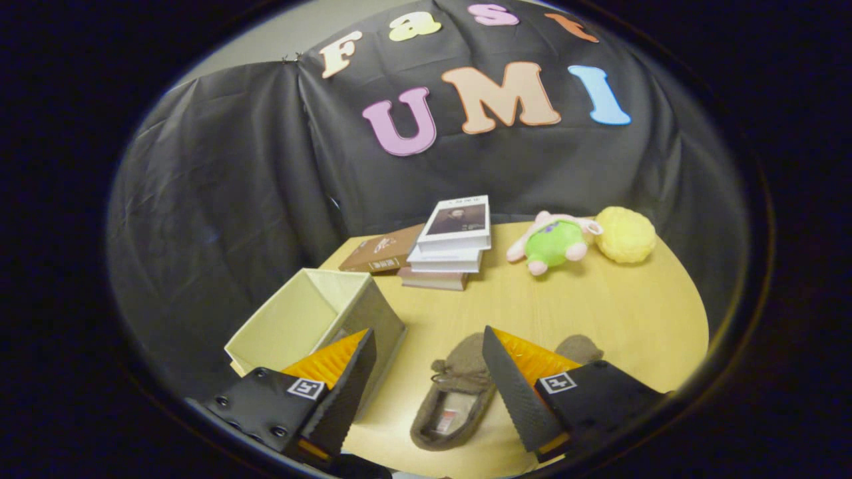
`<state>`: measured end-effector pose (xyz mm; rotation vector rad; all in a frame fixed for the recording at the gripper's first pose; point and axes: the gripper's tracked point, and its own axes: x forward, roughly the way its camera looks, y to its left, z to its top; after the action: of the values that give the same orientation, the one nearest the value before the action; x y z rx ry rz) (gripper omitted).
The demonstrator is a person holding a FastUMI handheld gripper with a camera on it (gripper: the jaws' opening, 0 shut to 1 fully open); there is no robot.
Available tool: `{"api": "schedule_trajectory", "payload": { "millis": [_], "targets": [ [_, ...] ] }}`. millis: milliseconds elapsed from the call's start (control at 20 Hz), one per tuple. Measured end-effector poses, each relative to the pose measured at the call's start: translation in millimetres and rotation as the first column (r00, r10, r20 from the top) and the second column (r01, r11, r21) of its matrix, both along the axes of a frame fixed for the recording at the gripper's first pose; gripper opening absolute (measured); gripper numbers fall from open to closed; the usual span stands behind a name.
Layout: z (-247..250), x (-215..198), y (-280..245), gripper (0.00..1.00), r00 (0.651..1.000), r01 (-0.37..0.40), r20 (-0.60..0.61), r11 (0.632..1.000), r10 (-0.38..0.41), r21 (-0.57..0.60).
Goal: Open the storage box then place both shoes into the box .Put the left shoe in first, then the right shoe, with the right side of both shoes facing outward in a uniform manner.
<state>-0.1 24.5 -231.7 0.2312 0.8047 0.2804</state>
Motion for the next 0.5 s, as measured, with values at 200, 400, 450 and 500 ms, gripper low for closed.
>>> {"api": "schedule_trajectory", "payload": {
  "millis": [200, 400, 450, 500],
  "targets": [
    [-39, -15, -17, 1.0, 0.998, 0.0, -0.071, 0.999, -0.002, -0.037],
    [-80, -35, -26, 1.0, 0.989, -0.028, -0.147, 0.997, 0.016, -0.078],
    [-89, -39, -28, 1.0, 0.986, -0.036, -0.167, 0.996, 0.021, -0.085],
    [-96, -42, -29, 1.0, 0.982, -0.04, -0.185, 0.995, 0.023, -0.089]
  ]
}}
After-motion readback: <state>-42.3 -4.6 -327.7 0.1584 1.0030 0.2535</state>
